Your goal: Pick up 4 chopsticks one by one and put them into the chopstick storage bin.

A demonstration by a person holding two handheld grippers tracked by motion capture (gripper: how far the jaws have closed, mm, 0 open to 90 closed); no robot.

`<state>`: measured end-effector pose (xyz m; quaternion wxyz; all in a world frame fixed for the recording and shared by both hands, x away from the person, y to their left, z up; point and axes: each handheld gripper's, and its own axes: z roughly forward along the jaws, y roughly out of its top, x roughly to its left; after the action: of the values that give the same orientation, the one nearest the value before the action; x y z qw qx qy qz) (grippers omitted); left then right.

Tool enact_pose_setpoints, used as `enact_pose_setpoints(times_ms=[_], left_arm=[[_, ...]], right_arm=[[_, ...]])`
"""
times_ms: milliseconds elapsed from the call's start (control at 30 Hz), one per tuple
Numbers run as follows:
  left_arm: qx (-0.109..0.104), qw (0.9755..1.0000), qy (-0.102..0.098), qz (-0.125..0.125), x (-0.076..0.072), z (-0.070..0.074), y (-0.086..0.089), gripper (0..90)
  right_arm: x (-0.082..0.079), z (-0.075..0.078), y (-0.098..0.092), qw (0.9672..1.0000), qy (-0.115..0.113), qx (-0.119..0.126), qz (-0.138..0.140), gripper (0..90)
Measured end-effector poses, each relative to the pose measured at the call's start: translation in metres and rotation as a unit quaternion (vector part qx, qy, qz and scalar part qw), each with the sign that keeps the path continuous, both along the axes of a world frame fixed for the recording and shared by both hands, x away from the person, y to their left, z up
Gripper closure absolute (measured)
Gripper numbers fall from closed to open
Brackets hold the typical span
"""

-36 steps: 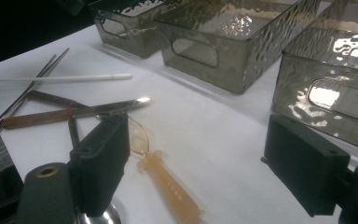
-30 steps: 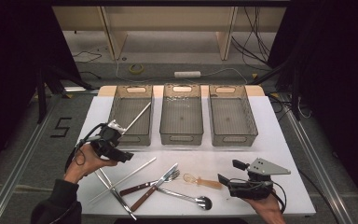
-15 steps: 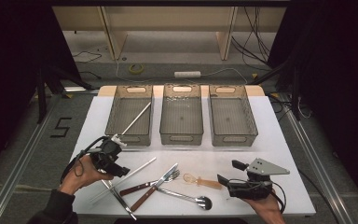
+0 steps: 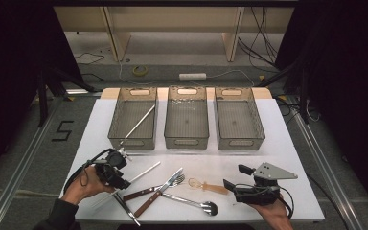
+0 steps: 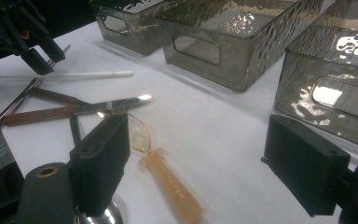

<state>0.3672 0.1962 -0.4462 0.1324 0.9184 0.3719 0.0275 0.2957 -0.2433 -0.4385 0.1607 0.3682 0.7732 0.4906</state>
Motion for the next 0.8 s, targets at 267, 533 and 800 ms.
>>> enact_pose_setpoints(times_ms=[267, 533, 800], left_arm=[[-0.001, 1.0, 0.009, 0.0, -0.001, -0.008, 0.0, 59.3], [0.005, 0.9999, 0.01, -0.007, 0.0, -0.013, 0.0, 65.6], [0.01, 0.9998, 0.011, -0.011, -0.001, -0.016, -0.001, 71.4]], right_arm=[[0.0, 0.0, 0.0, 1.0, 0.001, -0.001, 0.001, 23.2], [0.0, -0.001, 0.0, 1.0, 0.002, -0.002, 0.001, 23.2], [0.0, -0.001, 0.001, 1.0, 0.002, -0.002, 0.002, 23.2]])
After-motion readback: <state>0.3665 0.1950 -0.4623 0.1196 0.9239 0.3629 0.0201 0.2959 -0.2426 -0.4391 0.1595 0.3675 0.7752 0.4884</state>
